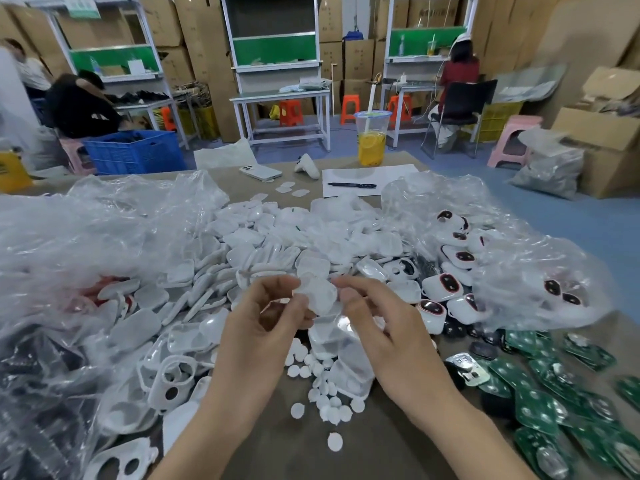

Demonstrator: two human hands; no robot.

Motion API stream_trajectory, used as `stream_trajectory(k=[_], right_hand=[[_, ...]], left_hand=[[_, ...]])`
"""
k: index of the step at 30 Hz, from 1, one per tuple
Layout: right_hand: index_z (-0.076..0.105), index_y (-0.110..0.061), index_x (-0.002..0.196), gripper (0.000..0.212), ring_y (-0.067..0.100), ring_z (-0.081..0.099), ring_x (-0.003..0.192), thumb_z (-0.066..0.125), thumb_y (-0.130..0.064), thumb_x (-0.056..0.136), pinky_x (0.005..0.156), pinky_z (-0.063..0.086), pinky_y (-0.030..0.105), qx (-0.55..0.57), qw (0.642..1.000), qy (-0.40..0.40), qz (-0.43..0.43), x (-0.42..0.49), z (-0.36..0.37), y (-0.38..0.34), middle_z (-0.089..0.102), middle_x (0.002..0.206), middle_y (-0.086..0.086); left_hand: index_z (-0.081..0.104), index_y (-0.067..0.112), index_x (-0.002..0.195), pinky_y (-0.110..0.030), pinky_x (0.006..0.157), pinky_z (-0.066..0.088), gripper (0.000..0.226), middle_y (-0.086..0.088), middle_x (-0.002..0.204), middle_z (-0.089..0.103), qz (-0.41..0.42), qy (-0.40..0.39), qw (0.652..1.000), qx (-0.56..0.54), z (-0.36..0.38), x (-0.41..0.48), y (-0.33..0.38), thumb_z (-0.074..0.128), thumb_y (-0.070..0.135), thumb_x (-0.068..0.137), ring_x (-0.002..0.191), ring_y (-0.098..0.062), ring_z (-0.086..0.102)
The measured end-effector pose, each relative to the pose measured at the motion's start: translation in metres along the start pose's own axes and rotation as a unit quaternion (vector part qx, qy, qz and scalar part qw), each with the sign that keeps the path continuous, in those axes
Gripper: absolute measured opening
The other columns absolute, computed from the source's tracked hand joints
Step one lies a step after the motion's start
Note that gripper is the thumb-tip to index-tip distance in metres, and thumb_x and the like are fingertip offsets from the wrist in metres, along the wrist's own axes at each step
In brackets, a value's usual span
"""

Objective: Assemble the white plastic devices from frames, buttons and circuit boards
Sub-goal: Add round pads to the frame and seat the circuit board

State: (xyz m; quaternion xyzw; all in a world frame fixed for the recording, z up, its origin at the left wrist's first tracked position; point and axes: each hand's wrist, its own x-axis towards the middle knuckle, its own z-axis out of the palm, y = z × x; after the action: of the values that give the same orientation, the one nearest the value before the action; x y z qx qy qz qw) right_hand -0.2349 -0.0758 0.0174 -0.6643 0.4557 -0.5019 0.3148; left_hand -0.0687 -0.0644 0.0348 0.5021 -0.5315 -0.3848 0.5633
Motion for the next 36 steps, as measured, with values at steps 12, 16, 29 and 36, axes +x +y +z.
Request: stream_trajectory(k=[12, 16, 29, 36], right_hand=[[0.067, -0.033, 0.121, 0.026, -0.001, 0.054, 0.107, 0.051, -0.024, 0.102, 0.093, 0.037, 0.012, -0.157, 0.986, 0.042, -0.022, 0.003, -0.003, 0.003, 0.064, 0.107, -0.022], [0.063, -0.029, 0.128, 0.034, 0.014, 0.05, 0.113, 0.048, -0.034, 0.099, 0.102, 0.035, 0.029, -0.301, 0.953, 0.031, -0.007, 0.0, -0.01, 0.008, 0.061, 0.118, -0.011], [0.055, -0.038, 0.133, 0.041, -0.007, 0.053, 0.096, 0.053, -0.014, 0.099, 0.079, 0.039, 0.004, -0.25, 0.967, -0.022, 0.039, 0.001, -0.024, 0.027, 0.051, 0.122, -0.015], [0.059, -0.052, 0.114, 0.041, -0.016, 0.058, 0.097, 0.058, -0.014, 0.1, 0.076, 0.039, -0.001, -0.069, 0.995, 0.052, 0.056, 0.001, -0.026, 0.015, 0.065, 0.097, -0.021]], left_hand=[[0.06, 0.041, 0.114, -0.014, 0.073, 0.048, 0.017, 0.016, 0.085, 0.064, 0.101, 0.092, 0.955, 0.263, -0.019, 0.008, -0.006, 0.056, 0.034, 0.099, 0.082, -0.005, 0.061], [0.058, 0.022, 0.135, -0.044, 0.102, 0.032, 0.037, -0.005, 0.121, 0.064, 0.069, 0.161, 0.883, 0.436, -0.034, 0.014, -0.009, 0.05, 0.028, 0.099, 0.116, -0.03, 0.051], [0.067, 0.027, 0.125, -0.037, 0.098, 0.045, 0.044, 0.011, 0.119, 0.064, 0.219, -0.158, 0.825, 0.496, 0.004, -0.01, -0.017, 0.038, 0.047, 0.099, 0.112, -0.015, 0.058], [0.068, 0.027, 0.122, -0.031, 0.096, 0.037, 0.044, 0.014, 0.109, 0.066, 0.222, -0.105, 0.834, 0.495, 0.003, -0.009, -0.022, 0.035, 0.046, 0.099, 0.106, -0.014, 0.057]])
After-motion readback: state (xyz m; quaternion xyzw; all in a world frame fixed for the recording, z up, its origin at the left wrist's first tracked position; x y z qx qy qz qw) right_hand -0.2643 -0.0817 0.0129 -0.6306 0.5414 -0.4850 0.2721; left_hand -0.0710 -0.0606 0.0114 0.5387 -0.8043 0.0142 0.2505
